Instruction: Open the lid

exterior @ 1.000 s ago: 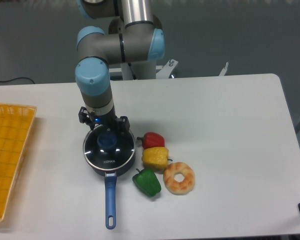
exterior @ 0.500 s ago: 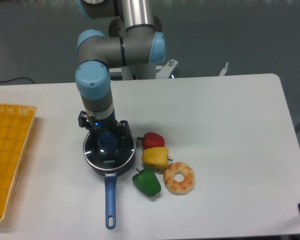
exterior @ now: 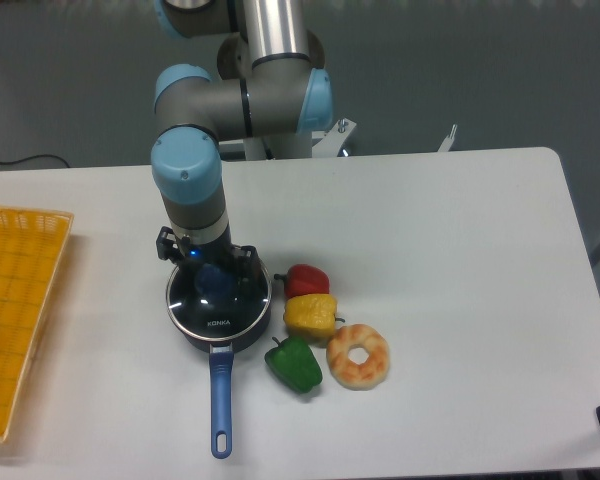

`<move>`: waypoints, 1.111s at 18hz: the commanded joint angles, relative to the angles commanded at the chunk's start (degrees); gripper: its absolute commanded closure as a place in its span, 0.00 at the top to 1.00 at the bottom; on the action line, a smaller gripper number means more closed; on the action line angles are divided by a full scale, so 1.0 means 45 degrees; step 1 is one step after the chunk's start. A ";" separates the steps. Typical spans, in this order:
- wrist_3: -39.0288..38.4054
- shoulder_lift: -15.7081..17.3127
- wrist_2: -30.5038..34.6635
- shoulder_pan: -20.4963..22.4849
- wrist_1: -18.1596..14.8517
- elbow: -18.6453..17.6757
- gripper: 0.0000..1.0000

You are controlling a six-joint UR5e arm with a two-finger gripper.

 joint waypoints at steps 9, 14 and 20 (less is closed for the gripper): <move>0.0000 -0.0078 0.0000 0.0000 0.0137 0.0000 1.00; -0.0019 -0.0098 0.0000 0.0000 0.0117 0.0000 0.97; -0.0058 -0.0098 0.0020 0.0000 0.0117 0.0000 0.85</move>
